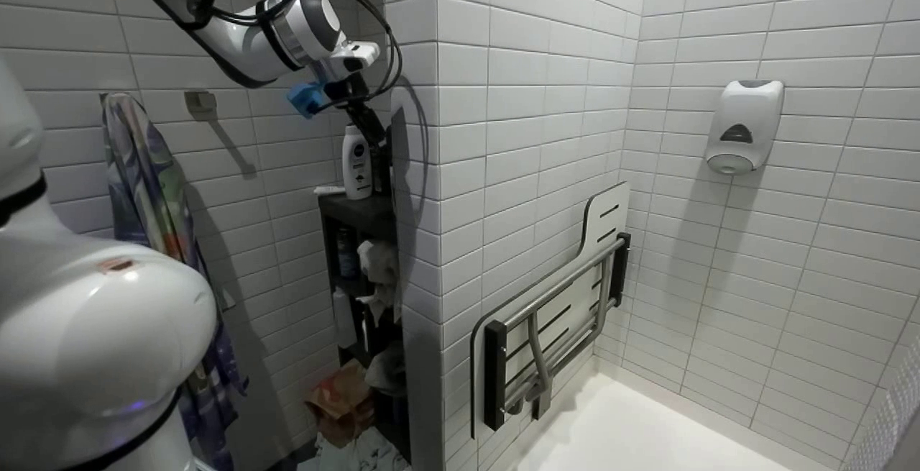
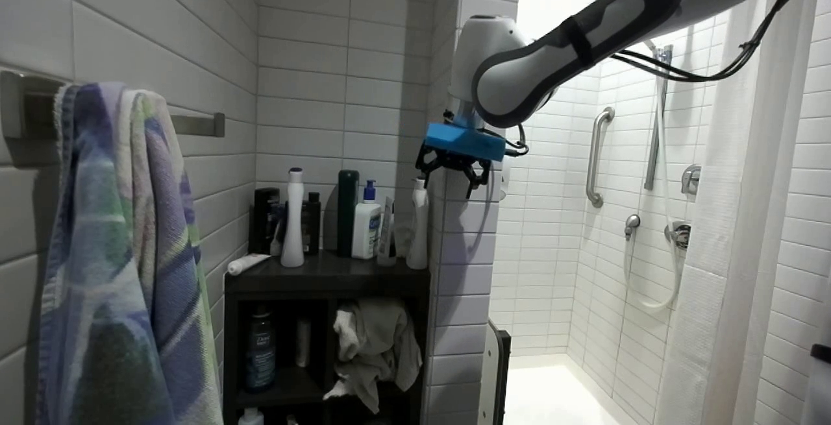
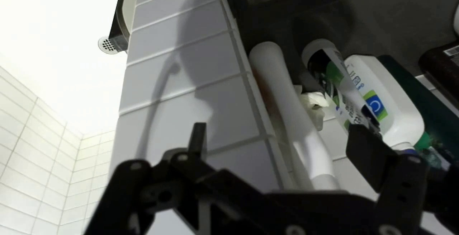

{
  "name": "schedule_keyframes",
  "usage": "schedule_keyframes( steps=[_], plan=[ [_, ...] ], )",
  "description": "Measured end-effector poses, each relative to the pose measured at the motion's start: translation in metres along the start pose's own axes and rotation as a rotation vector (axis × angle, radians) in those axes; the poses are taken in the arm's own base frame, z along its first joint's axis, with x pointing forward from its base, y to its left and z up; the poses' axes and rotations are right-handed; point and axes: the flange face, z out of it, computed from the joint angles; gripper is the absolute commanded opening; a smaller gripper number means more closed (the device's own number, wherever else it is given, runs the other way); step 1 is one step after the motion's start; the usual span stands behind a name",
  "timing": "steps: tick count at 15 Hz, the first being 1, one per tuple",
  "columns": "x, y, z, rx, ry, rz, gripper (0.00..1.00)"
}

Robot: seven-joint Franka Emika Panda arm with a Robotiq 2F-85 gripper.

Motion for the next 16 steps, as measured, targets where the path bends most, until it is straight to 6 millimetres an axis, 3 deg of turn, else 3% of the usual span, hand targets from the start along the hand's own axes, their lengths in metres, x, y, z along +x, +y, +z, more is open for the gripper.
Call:
schedule_keyframes(
  steps=[7, 16],
  plan=[
    [0.012, 0.035, 0.014, -0.067, 0.022, 0.018, 1.00],
    [0.021, 0.074, 0.011, -0.111, 0.046, 0.068, 1.00]
  ],
)
